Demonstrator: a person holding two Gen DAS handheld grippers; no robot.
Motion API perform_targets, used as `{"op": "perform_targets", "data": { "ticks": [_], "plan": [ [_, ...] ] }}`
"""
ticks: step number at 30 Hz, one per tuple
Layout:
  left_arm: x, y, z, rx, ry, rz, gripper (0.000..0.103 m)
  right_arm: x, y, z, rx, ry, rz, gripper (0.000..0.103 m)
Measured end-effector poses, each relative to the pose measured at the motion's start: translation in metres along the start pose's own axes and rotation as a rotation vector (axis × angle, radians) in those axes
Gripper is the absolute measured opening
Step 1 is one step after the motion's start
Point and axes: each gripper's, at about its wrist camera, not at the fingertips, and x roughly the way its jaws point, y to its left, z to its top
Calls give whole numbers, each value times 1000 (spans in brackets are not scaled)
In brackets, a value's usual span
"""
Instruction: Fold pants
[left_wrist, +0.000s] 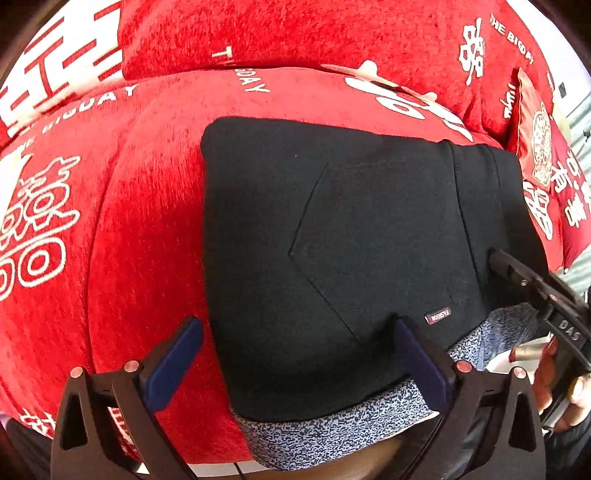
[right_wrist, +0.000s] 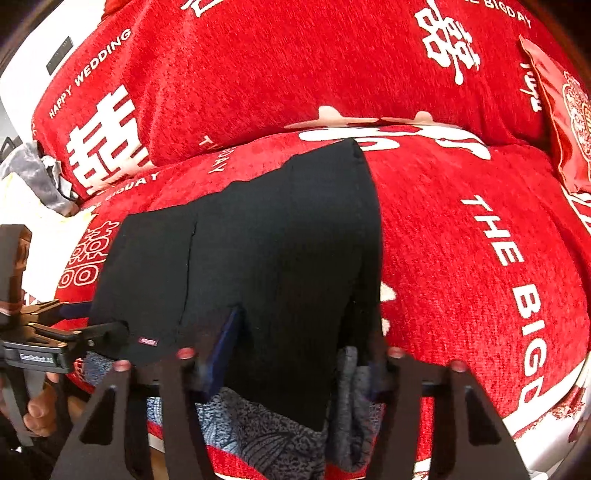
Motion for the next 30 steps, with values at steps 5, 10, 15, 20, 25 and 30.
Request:
{"op": "perform_targets", "data": {
  "ticks": [5, 10, 15, 20, 25, 30],
  "plan": [
    [-5, -6, -1, 28, 0, 33, 103, -9, -5, 9, 66, 21, 67, 23],
    [-11, -13, 0, 48, -15, 35, 103, -35, 0, 15, 30, -49, 70, 20],
    [2, -11, 1, 32, 27, 9, 103, 5, -27, 4, 133, 19, 67, 21],
    [-3, -12, 2, 48, 18, 29, 103, -2, -24, 6, 128, 7, 43, 21],
    [-4, -9, 2, 30, 21, 20, 103, -14, -16, 20, 131, -23, 36, 20],
    [-4, -9, 1, 33, 21, 10, 103, -21, -9, 23, 100, -46, -16, 20]
  ]
}}
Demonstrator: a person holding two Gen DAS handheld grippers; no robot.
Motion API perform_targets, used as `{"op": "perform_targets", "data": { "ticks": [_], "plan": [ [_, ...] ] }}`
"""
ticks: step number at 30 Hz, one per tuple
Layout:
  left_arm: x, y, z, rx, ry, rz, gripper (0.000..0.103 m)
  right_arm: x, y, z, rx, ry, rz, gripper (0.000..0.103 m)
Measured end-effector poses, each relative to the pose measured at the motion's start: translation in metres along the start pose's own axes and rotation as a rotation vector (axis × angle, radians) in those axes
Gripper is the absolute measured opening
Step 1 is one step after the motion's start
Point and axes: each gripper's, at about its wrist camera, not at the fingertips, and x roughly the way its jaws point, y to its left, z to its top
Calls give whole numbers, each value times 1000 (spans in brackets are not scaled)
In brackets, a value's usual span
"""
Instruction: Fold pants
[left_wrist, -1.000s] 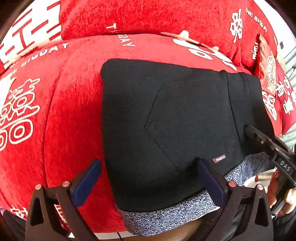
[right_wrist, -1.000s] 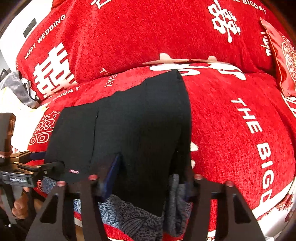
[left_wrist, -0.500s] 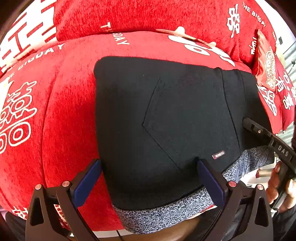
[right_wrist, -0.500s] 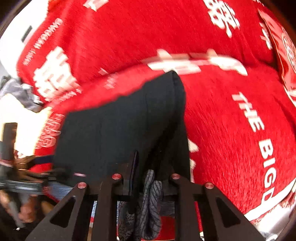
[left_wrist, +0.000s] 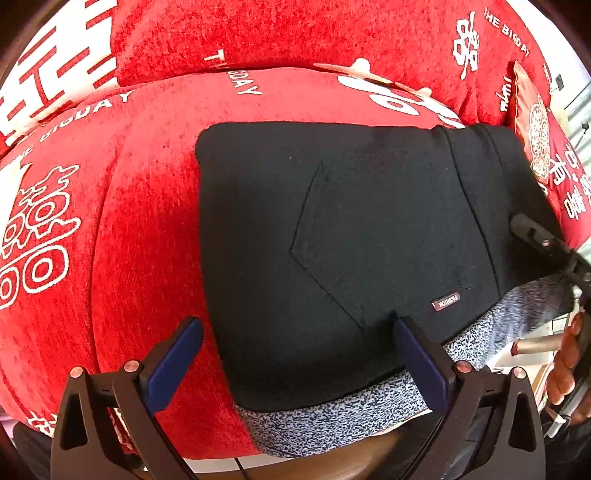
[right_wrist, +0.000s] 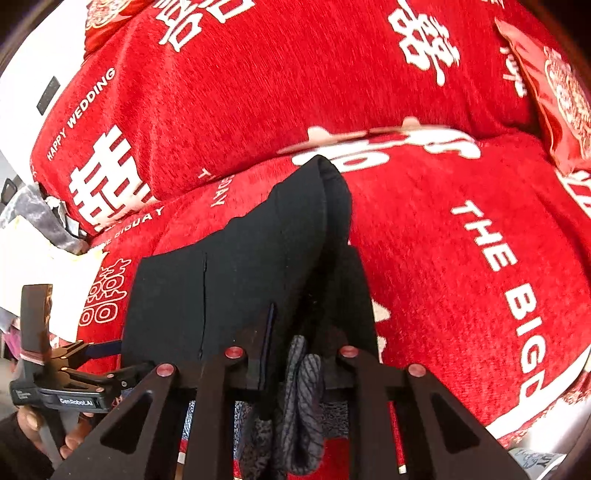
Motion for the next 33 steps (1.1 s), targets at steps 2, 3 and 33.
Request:
{"op": "perform_targets", "data": {
  "ticks": [2, 3, 33],
  "plan": [
    [7, 0, 0, -10, 17, -9, 103, 20, -1, -4, -15, 58, -52, 20],
    [8, 1, 0, -17, 21, -15, 103, 27, -2, -5, -26, 72, -71, 21],
    [35, 46, 96, -131, 0, 139, 103, 101, 33, 51, -215, 135, -121, 92]
  ]
}}
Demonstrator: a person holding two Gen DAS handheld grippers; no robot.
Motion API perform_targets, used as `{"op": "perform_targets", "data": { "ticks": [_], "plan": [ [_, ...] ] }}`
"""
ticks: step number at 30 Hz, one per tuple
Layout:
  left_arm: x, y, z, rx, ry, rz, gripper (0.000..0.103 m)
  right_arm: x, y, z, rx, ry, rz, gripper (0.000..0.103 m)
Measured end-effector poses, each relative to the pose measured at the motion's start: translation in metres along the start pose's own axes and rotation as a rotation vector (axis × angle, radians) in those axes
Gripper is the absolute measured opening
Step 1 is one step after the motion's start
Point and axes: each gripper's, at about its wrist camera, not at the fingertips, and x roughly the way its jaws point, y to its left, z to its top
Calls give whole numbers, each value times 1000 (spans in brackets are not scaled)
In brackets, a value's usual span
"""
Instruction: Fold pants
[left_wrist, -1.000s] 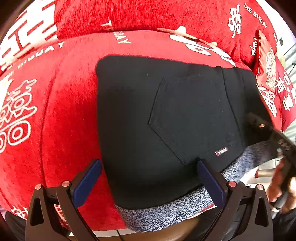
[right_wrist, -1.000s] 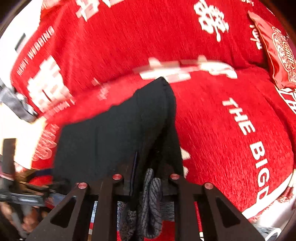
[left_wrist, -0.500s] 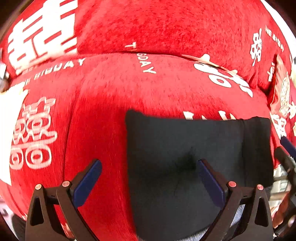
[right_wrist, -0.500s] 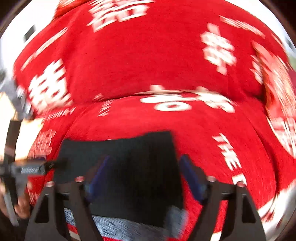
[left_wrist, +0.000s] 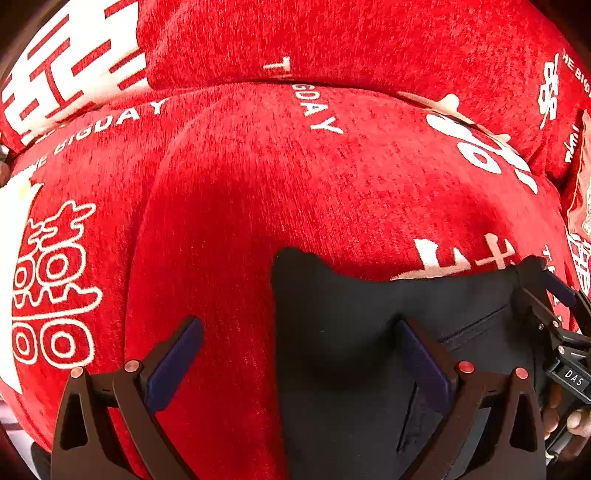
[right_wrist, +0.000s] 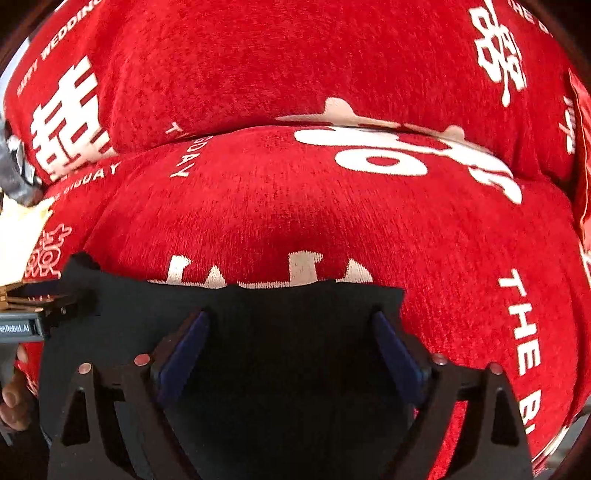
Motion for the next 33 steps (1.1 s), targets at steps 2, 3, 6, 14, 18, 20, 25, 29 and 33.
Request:
{"op": "perform_targets", "data": {
  "ticks": [2, 3, 6, 14, 18, 20, 25, 29, 33],
  "plan": [
    [-18, 5, -4, -10, -43, 17, 103, -16, 5, 0, 2, -31, -25, 92],
    [-26, 6, -7, -9, -65, 14, 103, -28, 10, -2, 1, -62, -22, 92],
    [-38, 2, -27, 20, -80, -24, 103, -44, 29, -7, -27, -98, 6, 92],
    [-50, 25, -94, 12, -64, -43, 103, -47, 65, -57, -133, -12, -121, 93],
    [-43, 26, -123, 62, -45, -18, 103, -66, 50, -96, -71, -21, -122, 98],
    [-36, 28, -129, 48, -29, -31, 103, -69, 44, -114, -53, -29, -154, 100],
    [-43, 31, -139, 36, -35, -40, 103, -74, 44, -127, -46, -12, -187, 102],
    [-42, 31, -146, 41, -28, -46, 103, -97, 47, -126, -18, -87, -194, 103],
    [-29, 31, -148, 28, 7, -59, 103, -99, 54, -123, -32, -131, -167, 103]
  ]
}}
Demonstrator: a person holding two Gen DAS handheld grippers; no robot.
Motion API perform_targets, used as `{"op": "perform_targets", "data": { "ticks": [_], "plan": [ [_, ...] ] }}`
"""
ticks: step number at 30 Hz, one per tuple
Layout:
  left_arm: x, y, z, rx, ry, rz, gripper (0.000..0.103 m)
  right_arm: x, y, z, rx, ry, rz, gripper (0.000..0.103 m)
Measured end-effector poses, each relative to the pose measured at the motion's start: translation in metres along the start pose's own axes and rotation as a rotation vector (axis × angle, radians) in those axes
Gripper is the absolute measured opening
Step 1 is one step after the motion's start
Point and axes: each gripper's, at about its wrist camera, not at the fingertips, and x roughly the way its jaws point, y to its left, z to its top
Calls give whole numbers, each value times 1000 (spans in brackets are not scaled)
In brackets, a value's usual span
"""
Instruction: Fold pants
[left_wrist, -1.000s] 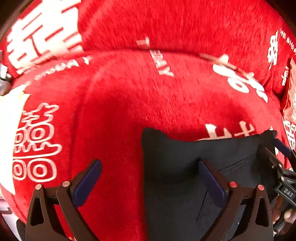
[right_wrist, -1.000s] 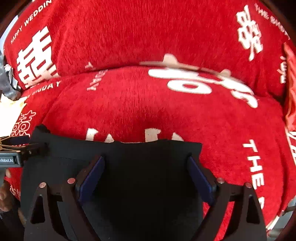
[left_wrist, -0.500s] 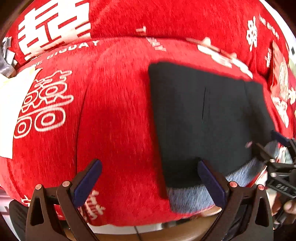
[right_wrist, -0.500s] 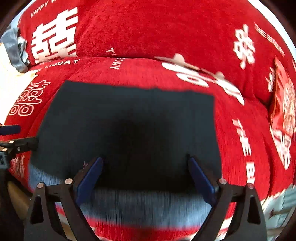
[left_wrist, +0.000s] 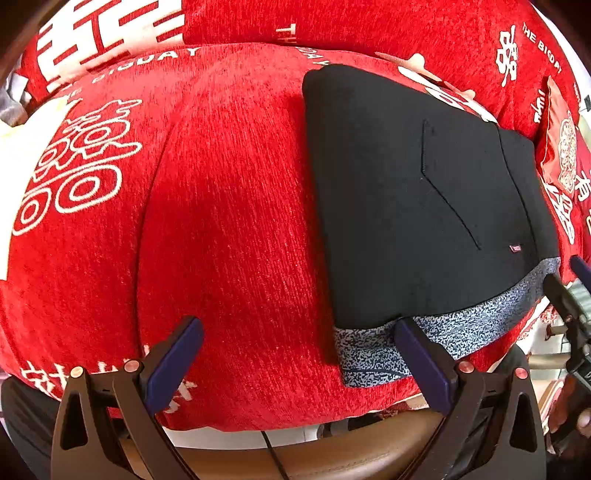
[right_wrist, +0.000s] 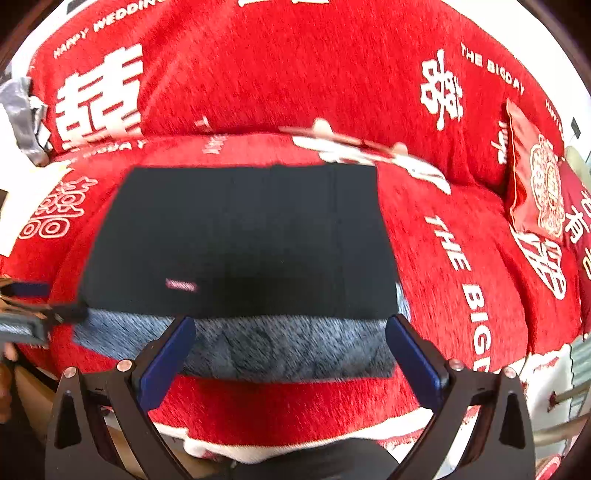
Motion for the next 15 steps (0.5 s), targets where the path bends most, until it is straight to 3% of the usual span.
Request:
{"op": "perform_targets", "data": {
  "ticks": [2, 4, 12, 15],
  "plan": [
    [-1, -1, 0, 8, -1, 4, 103, 24, -1, -3, 11, 104, 54, 103],
    [-3, -3, 0, 16, -2, 12, 103, 41, -5, -8, 27, 175, 25, 103],
    [-12, -15, -2, 70, -25, 28, 103, -9, -23, 12, 96, 6, 49, 103],
    [-10, -16, -2, 70, -12, 23, 103, 3, -19, 16, 90, 15, 80, 103]
  ]
}}
